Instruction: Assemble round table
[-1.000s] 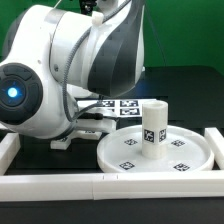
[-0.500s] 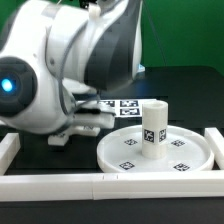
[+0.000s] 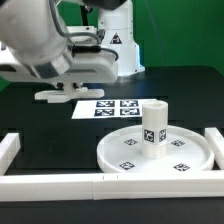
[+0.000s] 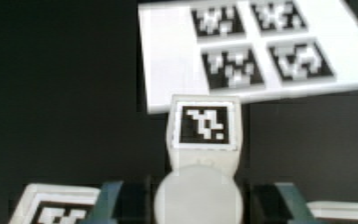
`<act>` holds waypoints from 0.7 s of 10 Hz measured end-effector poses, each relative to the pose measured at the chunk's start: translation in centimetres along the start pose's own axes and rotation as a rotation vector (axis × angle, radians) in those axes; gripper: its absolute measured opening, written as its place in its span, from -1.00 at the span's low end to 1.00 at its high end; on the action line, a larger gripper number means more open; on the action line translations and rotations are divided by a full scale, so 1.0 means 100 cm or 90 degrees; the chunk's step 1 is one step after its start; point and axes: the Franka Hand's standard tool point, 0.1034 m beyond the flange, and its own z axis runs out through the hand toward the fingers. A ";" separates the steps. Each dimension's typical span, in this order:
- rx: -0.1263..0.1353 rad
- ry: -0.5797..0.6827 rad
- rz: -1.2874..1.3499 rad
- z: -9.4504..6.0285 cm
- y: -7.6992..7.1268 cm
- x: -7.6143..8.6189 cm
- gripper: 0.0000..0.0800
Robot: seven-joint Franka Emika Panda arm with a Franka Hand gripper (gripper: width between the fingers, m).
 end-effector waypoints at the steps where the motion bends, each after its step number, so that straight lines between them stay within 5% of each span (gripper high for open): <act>1: -0.001 0.038 -0.002 0.000 0.000 0.001 -0.44; 3: -0.007 0.124 -0.004 -0.006 0.001 0.008 -0.44; 5: -0.002 0.251 -0.034 -0.038 -0.001 0.013 -0.44; 7: -0.011 0.359 -0.058 -0.053 0.002 0.008 -0.44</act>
Offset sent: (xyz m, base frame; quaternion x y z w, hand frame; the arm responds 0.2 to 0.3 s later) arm 0.0285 0.0053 0.0126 0.0393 0.1882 -0.0394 0.9805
